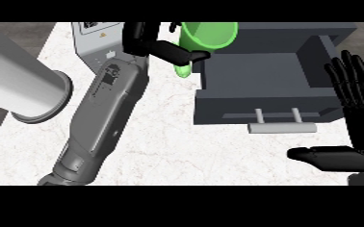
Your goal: Pick up the cup, place it into the drawer and close the drawer
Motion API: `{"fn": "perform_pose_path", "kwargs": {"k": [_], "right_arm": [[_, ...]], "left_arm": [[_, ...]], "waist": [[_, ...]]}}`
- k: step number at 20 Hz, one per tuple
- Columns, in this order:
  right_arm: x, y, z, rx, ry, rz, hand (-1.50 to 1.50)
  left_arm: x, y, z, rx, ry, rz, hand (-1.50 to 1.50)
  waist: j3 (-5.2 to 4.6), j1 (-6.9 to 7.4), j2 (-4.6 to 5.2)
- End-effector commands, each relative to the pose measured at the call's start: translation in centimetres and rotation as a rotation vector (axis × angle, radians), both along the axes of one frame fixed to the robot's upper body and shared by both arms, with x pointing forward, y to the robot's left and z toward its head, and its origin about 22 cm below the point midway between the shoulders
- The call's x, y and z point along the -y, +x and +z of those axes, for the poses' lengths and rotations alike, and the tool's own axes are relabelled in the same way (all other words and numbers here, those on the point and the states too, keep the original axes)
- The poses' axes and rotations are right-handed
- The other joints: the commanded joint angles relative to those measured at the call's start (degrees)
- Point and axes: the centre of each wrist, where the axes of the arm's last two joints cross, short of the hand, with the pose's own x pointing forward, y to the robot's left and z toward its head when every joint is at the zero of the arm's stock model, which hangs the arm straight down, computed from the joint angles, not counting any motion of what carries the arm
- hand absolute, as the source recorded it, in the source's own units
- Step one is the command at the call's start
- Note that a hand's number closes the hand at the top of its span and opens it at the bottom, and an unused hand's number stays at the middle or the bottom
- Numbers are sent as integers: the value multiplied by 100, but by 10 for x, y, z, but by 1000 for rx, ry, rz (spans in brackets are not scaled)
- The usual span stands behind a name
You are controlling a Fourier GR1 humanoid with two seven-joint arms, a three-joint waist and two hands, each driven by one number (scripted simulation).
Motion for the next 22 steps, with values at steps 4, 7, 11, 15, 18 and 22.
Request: {"fn": "perform_pose_path", "kwargs": {"k": [4, 7, 11, 15, 18, 22], "right_arm": [[7, 11, -9, 14, 12, 13, -150], [-3, -2, -1, 8, -1, 20, -150], [-2, 9, 10, 36, 3, 16, -150], [3, 2, 8, 13, 6, 26, -150], [-8, 12, -7, 22, 0, 46, -150], [3, 4, 2, 26, -2, 45, -150]], "left_arm": [[43, 14, 36, -99, 23, 8, 150], [60, 16, 36, -129, 33, 29, 150], [66, 23, 31, -157, 49, 46, 150], [72, 20, 16, -199, 90, 38, 150], [78, 14, 1, -195, 117, 40, 150], [70, 17, -23, -222, 184, 88, 150]], "waist": [[1, -60, 35], [0, -162, 36], [0, -181, 48], [0, -189, 38], [3, -290, 59], [3, -344, 79]]}}
